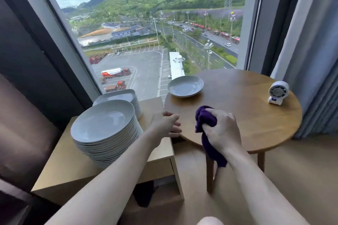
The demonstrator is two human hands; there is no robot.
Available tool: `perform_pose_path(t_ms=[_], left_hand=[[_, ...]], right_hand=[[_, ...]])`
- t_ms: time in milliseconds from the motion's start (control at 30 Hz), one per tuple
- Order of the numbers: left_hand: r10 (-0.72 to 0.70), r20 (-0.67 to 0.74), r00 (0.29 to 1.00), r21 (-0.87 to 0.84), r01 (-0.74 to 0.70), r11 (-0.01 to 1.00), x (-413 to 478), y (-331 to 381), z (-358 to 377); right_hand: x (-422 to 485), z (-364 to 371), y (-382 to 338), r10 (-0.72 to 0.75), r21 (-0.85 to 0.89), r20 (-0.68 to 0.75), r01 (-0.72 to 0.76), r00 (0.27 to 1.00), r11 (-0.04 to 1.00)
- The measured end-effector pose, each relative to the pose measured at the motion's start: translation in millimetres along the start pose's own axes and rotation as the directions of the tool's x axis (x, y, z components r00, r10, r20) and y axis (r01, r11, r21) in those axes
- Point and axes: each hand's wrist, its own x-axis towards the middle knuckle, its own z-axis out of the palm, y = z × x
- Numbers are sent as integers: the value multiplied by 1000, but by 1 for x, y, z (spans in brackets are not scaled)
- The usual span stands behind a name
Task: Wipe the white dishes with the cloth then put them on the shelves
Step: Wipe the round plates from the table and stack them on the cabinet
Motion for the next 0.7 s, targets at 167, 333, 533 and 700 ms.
perform_pose_path(t_ms=[167, 333, 533, 700], left_hand=[[-110, -19, 994, -149, 106, 983, 83, 3, 35], [-204, -50, 978, -284, 182, 941, 167, -6, 62], [-297, -133, 946, -344, 237, 908, 234, 0, 85], [-305, -155, 940, -424, 216, 880, 250, 6, 93]], right_hand=[[57, -12, 20, 24, -53, -37, -26, 999, 998], [93, -3, 49, 0, -168, 4, 1, 1000, 986], [100, 6, 65, -13, -206, 45, 22, 999, 978], [85, 2, 58, -23, -189, 44, 31, 999, 982]])
